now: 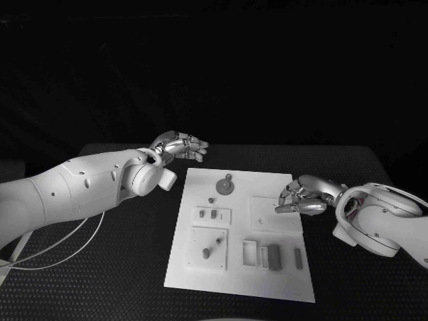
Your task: Assemble the parts on the task board
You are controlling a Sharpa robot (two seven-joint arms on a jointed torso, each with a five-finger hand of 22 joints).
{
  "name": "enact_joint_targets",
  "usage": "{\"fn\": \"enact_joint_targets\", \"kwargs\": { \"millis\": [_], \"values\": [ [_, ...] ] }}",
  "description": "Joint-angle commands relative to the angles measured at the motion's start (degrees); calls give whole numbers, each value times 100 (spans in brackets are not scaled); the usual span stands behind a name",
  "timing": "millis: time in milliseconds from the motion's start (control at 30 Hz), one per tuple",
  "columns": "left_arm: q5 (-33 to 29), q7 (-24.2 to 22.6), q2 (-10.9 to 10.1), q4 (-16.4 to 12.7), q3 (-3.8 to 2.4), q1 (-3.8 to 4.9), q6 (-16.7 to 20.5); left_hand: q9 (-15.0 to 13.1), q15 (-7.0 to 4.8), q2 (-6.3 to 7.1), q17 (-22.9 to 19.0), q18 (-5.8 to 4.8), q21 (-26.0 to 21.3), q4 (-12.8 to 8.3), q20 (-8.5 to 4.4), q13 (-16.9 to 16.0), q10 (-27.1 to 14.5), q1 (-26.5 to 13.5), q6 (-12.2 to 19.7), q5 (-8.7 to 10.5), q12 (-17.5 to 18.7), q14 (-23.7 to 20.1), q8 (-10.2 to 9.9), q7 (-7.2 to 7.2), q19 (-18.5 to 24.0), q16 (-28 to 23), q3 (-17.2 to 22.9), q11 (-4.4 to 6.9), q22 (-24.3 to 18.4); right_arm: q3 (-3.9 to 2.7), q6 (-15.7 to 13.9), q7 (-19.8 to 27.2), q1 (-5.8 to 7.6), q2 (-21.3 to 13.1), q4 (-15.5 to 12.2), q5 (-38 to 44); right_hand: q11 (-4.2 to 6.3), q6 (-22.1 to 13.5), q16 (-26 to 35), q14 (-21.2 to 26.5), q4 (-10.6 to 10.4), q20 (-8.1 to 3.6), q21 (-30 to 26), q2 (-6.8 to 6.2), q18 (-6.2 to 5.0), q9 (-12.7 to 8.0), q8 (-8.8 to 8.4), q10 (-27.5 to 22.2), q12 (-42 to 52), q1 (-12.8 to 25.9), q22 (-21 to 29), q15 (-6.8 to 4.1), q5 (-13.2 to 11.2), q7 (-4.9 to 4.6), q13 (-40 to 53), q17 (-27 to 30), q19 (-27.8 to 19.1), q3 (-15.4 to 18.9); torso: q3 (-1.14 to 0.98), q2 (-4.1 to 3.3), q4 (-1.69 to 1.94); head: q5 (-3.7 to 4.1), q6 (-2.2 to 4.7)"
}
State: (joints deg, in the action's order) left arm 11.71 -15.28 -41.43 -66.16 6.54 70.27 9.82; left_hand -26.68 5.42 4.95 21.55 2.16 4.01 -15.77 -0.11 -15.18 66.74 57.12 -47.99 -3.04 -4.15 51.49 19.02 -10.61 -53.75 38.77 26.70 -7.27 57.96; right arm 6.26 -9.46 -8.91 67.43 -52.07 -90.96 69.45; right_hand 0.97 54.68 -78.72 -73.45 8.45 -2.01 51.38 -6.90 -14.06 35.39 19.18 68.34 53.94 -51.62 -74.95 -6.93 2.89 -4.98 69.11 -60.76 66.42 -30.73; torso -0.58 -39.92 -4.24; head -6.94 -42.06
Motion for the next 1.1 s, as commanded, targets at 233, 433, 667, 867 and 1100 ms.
{"fn": "enact_joint_targets", "kwargs": {
  "millis": [233,433,667,867,1100],
  "values": [
    [-45,-83,-15,-40,-4,3,-89,11,29,-50,11,-8,2,1,14,9,11,-11,31,9,-1,10,25,8,18,-41,-28,24,-10,331,1058,-1716,-10,-379,-321,-656,110,336,-356,-380,-239,-143,165,63,-94,149,107,155,376,382,-127,-111,-3,65,204,-545,138,-58,5,16,-19,138,-34],
    [-46,-72,-30,-42,-4,4,-179,11,29,-49,14,-8,2,1,14,9,13,-14,30,9,-2,10,27,8,18,-43,-30,24,-11,561,1109,-2015,-20,-529,-551,-990,111,315,-373,-387,-316,-157,178,-16,-94,159,45,157,409,714,-118,-116,-4,67,211,-553,104,28,9,13,-17,169,-68],
    [-46,-66,-20,-52,-4,4,-168,12,30,-48,18,-8,1,2,14,9,14,-17,27,9,-2,8,30,10,20,-48,-32,25,-12,595,1070,-2053,-31,-482,-746,-1093,113,314,-403,-407,-834,-221,202,-612,-94,184,-55,164,448,1160,-105,-110,3,55,204,-565,116,-357,-1,8,-4,229,-109],
    [-46,-61,-28,-57,-4,4,-170,13,30,-49,21,-8,1,2,15,9,14,-19,27,9,-2,7,31,10,22,-51,-33,25,-13,601,881,-1965,-34,-443,-782,-1051,100,321,-441,-431,-1214,-238,244,-908,-94,229,-93,166,480,1314,-110,-105,0,54,208,-599,127,-568,6,4,5,222,-166],
    [-46,-54,-28,-56,-4,4,-169,14,31,-48,24,-9,1,3,15,10,13,-23,28,9,-2,6,31,10,23,-54,-35,25,-14,601,916,-1922,-51,-293,-739,-919,103,333,-454,-440,-1264,-245,257,-906,-94,244,-93,176,499,1312,-112,-108,1,57,215,-612,129,-588,6,4,-1,206,-199]
  ]
}}
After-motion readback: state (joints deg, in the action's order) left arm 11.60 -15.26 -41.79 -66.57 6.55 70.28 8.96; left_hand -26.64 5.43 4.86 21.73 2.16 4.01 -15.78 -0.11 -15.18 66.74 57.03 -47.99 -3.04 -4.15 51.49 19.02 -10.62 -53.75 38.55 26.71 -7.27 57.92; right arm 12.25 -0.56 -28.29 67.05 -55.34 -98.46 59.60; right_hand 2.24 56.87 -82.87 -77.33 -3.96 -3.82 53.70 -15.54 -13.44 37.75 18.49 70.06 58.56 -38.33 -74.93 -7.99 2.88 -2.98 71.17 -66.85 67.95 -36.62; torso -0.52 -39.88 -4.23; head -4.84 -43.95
